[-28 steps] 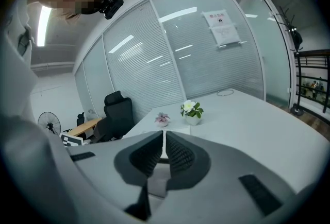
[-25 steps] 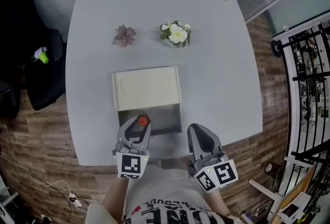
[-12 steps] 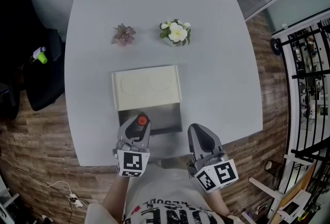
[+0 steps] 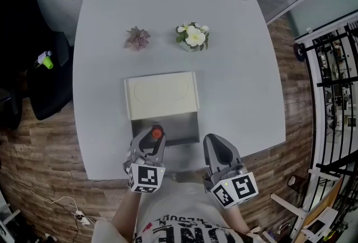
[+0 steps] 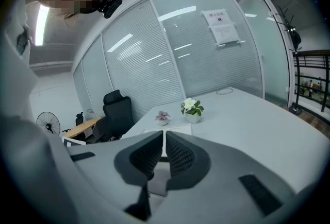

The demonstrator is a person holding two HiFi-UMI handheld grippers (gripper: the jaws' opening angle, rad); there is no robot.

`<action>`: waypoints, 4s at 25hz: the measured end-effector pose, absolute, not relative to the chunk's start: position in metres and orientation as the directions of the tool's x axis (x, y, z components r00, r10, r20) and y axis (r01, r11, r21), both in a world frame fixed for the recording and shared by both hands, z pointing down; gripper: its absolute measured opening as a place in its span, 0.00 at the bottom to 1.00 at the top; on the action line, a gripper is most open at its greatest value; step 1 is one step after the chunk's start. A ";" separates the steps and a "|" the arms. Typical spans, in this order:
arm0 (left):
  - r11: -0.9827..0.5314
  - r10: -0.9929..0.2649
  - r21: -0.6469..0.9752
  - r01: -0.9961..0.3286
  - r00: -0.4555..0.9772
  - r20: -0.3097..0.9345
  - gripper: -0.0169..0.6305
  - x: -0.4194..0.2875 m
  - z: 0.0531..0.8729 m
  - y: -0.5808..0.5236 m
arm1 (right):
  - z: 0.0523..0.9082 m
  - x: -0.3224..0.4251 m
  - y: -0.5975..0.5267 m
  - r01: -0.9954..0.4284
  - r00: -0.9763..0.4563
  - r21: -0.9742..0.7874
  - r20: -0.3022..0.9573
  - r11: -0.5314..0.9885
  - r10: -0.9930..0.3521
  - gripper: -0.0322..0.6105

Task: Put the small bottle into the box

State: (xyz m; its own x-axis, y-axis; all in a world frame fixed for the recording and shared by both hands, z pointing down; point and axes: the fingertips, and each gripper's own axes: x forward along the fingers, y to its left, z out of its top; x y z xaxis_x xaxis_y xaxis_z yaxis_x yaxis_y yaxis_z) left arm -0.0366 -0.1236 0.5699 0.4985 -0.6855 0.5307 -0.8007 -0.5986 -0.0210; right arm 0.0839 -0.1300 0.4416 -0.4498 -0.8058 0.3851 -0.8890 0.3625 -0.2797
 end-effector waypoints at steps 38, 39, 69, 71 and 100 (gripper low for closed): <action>-0.585 -0.677 0.034 -0.810 0.511 0.530 0.33 -0.035 0.570 -0.123 | 0.437 0.080 -0.119 -0.888 -0.452 -0.269 0.368 0.372 -0.813 0.09; -0.584 -0.678 0.035 -0.811 0.511 0.528 0.33 -0.035 0.569 -0.123 | 0.437 0.079 -0.119 -0.888 -0.452 -0.269 0.368 0.373 -0.812 0.09; -0.581 -0.748 0.001 -0.814 0.535 0.394 0.16 -0.044 0.507 -0.125 | 0.424 0.072 -0.101 -0.906 -0.413 -0.245 0.348 0.344 -0.842 0.09; -0.584 -0.746 0.003 -0.811 0.539 0.391 0.14 -0.045 0.506 -0.124 | 0.423 0.071 -0.100 -0.909 -0.408 -0.243 0.346 0.339 -0.845 0.09; -0.500 -0.852 -0.065 -0.863 0.477 0.217 0.04 -0.056 0.432 -0.142 | 0.410 0.070 -0.098 -0.886 -0.454 -0.241 0.282 0.396 -0.845 0.09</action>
State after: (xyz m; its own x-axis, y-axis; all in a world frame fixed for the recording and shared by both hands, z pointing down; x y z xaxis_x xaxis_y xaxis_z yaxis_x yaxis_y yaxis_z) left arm -0.0556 -0.1424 0.4321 0.4770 -0.8516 0.2173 -0.8635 -0.5002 -0.0649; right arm 0.0703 -0.0978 0.4104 -0.4538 -0.8455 0.2815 -0.8863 0.3955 -0.2409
